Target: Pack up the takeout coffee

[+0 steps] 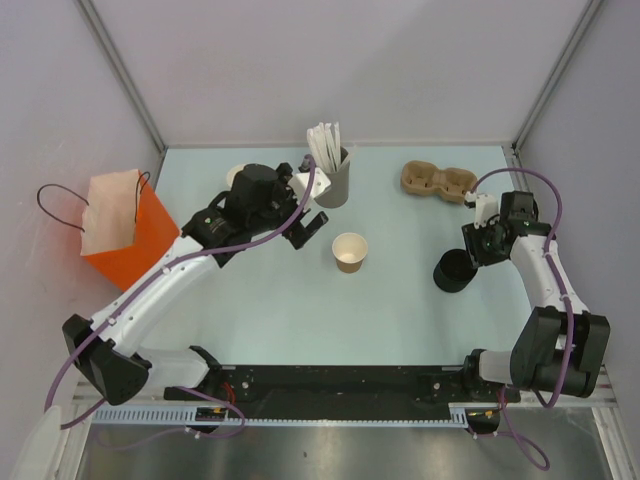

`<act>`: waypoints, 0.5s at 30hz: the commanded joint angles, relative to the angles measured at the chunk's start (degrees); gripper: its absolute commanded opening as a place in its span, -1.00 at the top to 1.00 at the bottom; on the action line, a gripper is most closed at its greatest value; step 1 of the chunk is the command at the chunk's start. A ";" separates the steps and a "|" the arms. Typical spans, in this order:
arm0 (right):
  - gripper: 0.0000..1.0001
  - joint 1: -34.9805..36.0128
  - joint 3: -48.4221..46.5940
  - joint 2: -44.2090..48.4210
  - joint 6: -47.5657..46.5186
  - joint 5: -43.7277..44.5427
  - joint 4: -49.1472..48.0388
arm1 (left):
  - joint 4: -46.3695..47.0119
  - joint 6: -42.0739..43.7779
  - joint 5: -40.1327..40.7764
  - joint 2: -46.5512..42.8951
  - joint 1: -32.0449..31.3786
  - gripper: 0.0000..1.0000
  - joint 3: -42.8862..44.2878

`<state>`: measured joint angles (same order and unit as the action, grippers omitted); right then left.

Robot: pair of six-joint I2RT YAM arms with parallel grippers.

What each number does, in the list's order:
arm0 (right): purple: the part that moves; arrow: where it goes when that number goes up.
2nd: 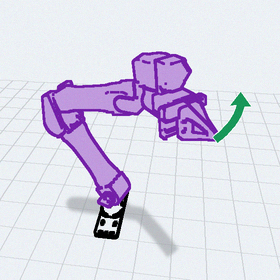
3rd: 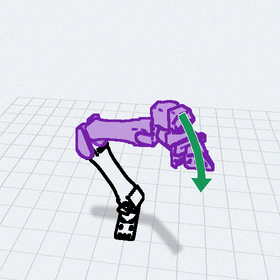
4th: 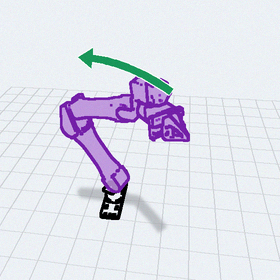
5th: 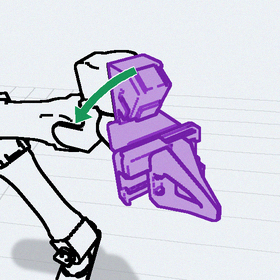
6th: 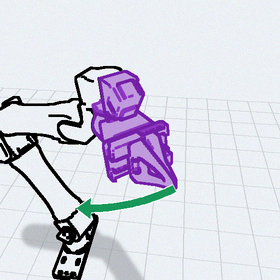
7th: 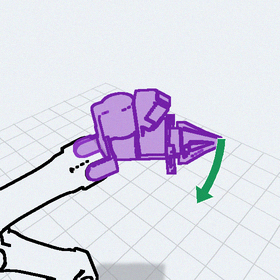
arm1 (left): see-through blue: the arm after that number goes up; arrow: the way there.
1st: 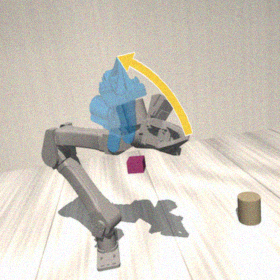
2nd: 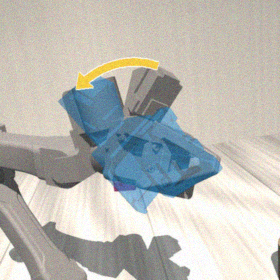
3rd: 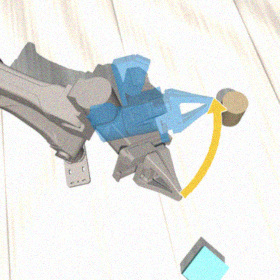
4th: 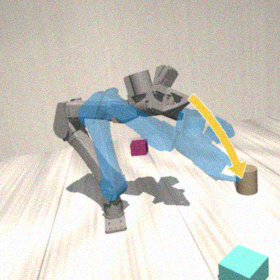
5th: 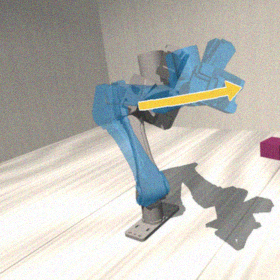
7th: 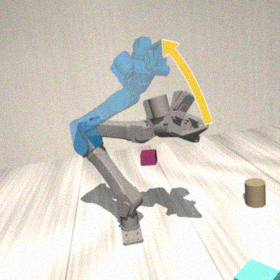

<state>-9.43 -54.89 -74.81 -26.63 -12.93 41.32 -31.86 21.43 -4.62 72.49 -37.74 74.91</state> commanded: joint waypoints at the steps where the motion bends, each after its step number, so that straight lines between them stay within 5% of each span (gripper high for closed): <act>1: 0.21 0.55 0.58 -0.25 -0.09 -0.26 -1.24 | 1.27 -1.22 0.05 0.11 0.38 -0.99 0.23; 15: 0.51 2.13 0.84 3.26 0.70 1.85 -2.21 | 1.62 -1.30 -0.21 0.55 0.29 -0.99 -0.30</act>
<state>-8.10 -54.22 -74.70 -26.55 -12.38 41.15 -31.83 21.02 -4.67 73.03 -37.74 74.76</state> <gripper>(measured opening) 0.273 0.994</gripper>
